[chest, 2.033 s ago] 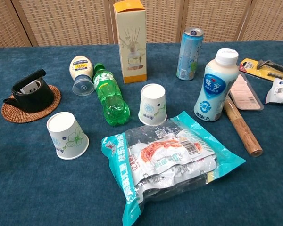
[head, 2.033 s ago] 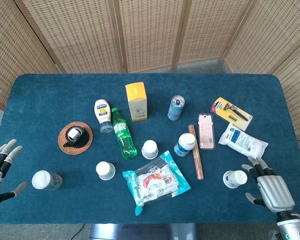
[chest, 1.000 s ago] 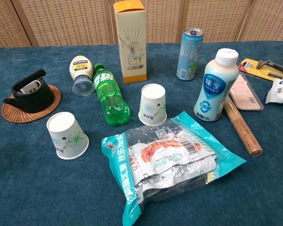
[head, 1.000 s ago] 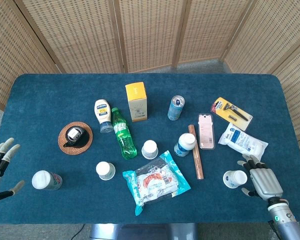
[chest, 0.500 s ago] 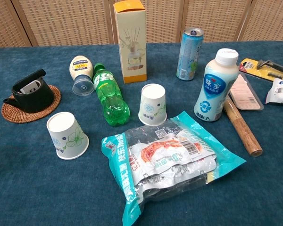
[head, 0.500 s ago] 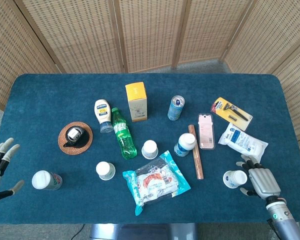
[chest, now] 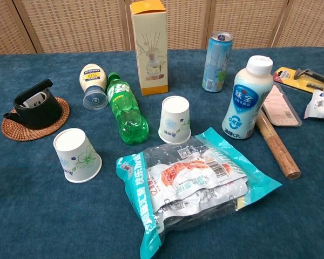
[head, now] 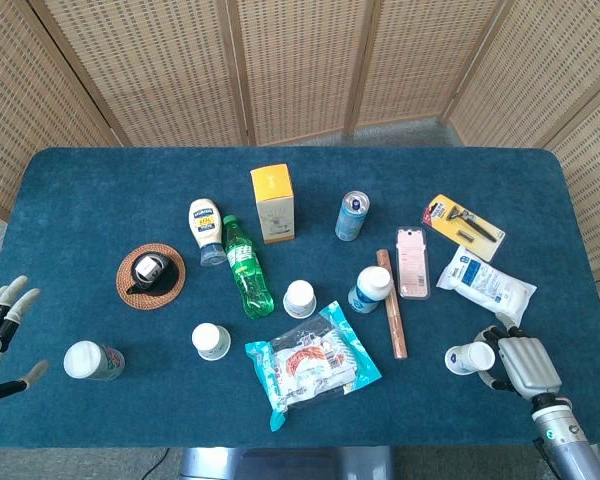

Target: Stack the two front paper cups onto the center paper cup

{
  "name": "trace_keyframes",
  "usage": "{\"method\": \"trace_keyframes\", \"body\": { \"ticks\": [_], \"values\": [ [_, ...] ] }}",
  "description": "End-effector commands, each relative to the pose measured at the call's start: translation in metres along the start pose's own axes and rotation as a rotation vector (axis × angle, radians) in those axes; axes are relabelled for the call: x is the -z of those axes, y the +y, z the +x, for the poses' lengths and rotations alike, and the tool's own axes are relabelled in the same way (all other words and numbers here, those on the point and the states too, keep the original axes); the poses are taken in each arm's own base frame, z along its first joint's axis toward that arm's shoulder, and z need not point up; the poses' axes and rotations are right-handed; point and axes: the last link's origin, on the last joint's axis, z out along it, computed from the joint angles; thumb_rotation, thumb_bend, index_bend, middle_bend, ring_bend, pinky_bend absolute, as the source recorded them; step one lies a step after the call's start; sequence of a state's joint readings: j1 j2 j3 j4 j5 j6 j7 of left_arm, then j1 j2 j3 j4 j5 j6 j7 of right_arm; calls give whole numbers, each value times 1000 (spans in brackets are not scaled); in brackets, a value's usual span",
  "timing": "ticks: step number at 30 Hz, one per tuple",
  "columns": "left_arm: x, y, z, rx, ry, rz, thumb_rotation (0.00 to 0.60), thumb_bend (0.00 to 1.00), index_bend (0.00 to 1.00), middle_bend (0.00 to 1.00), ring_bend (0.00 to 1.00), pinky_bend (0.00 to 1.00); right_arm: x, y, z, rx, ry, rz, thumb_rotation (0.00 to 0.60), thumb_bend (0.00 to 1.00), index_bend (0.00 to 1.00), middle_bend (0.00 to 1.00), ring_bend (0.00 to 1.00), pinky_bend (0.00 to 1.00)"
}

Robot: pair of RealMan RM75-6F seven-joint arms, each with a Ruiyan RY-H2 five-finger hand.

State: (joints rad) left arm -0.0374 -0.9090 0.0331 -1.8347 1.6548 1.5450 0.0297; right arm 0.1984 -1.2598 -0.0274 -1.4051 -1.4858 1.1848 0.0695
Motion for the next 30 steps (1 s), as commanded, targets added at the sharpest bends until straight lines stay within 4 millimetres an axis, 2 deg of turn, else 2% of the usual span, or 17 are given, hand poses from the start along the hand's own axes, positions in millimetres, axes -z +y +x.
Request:
{"method": "trace_keyframes", "body": {
  "ticks": [1,9,15,25,30],
  "values": [
    [0,0,0,1,-2,0,600,272,48,0,0,87,1,0,0,-1,1,3,600,328,409,363,96,359],
    [0,1,0,3,-3,-2,600,273,48,0,0,87,6,-5,8,-10,22,19,600,328,411,364,96,359],
    [0,1,0,7,-3,-3,600,273,49,0,0,88,10,-16,26,-28,66,45,600,327,411,364,97,360],
    [1,1,3,17,2,-6,600,273,49,0,0,87,4,-45,92,-31,210,95,600,328,413,364,96,360],
    [1,1,3,19,3,-6,600,272,49,0,0,87,0,-57,115,-41,251,108,600,333,413,364,96,360]
  ]
}}
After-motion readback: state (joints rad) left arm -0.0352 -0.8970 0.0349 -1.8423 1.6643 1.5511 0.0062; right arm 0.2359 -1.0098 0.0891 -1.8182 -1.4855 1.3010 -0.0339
